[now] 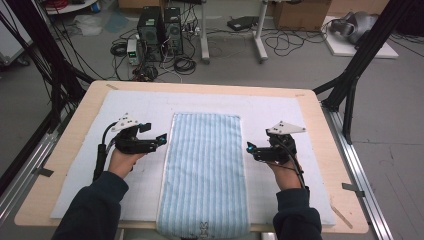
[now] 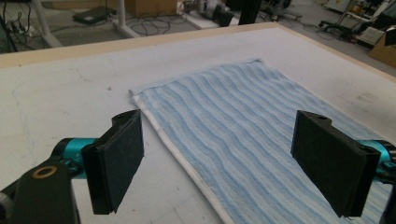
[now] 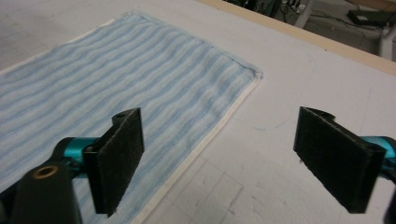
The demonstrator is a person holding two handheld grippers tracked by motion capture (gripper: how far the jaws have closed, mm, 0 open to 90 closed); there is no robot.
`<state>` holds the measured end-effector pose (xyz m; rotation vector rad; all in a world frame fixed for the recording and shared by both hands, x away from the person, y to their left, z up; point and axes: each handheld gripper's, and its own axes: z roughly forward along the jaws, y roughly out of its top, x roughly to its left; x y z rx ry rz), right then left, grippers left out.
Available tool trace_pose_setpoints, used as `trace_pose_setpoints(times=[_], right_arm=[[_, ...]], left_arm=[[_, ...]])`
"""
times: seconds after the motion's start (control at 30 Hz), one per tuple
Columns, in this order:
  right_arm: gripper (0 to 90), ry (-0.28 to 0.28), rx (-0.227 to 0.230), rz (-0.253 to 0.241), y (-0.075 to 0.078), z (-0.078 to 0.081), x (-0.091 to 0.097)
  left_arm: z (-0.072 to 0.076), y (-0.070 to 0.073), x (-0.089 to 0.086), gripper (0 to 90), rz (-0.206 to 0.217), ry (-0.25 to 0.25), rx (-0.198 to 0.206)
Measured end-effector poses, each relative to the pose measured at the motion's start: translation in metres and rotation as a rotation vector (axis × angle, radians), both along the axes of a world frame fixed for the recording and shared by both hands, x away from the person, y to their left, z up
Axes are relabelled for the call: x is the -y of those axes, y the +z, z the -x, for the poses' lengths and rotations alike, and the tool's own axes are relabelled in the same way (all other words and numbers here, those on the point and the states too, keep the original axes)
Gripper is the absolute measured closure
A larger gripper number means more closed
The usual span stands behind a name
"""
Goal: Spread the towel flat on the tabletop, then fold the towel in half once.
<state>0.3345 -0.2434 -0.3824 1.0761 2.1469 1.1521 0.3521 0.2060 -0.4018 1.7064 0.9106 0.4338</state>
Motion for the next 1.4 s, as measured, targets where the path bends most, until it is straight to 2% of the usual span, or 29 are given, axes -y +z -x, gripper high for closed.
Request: trace_pose_setpoints(times=[0.1,0.17,0.2,0.37,0.67,0.77,0.83,0.97,1.03,1.2,1.4], right_arm=[[11.4,0.037,0.031,0.001,0.001,0.006,0.0],[11.3,0.045,0.031,-0.012,0.001,0.008,-0.001],[11.2,0.049,0.031,-0.003,0.0,0.008,-0.002],[11.2,0.043,0.019,-0.016,-0.003,0.008,-0.002],[11.2,0.033,0.016,-0.027,-0.003,0.007,0.002],[11.2,0.026,0.012,-0.037,-0.003,0.007,0.003],[11.2,0.032,0.016,-0.035,-0.003,0.007,0.002],[11.2,0.033,0.013,-0.043,-0.003,0.005,0.002],[11.2,0.034,0.005,-0.045,-0.004,0.002,0.002],[11.2,0.029,-0.016,-0.06,-0.006,-0.008,0.002],[11.2,0.035,-0.045,-0.046,-0.006,-0.018,-0.004]], left_arm=[[0.007,0.001,-0.005,17.2,0.001,-0.003,0.017],[0.01,0.0,-0.006,17.2,-0.004,0.003,0.018],[0.01,-0.001,-0.006,17.3,-0.007,0.001,0.015],[0.012,-0.002,-0.005,17.4,-0.02,0.0,0.016],[0.009,0.0,-0.002,17.3,0.003,0.004,0.011],[0.01,0.001,-0.001,17.3,-0.005,0.002,0.012],[0.009,0.003,-0.001,17.4,0.01,0.002,0.012],[0.002,0.004,0.0,17.4,0.039,0.002,0.0],[-0.001,0.004,0.002,17.4,0.017,0.004,-0.008],[-0.01,0.005,0.007,17.5,0.001,-0.01,-0.019],[-0.026,0.004,0.013,18.3,0.007,-0.027,-0.05]])
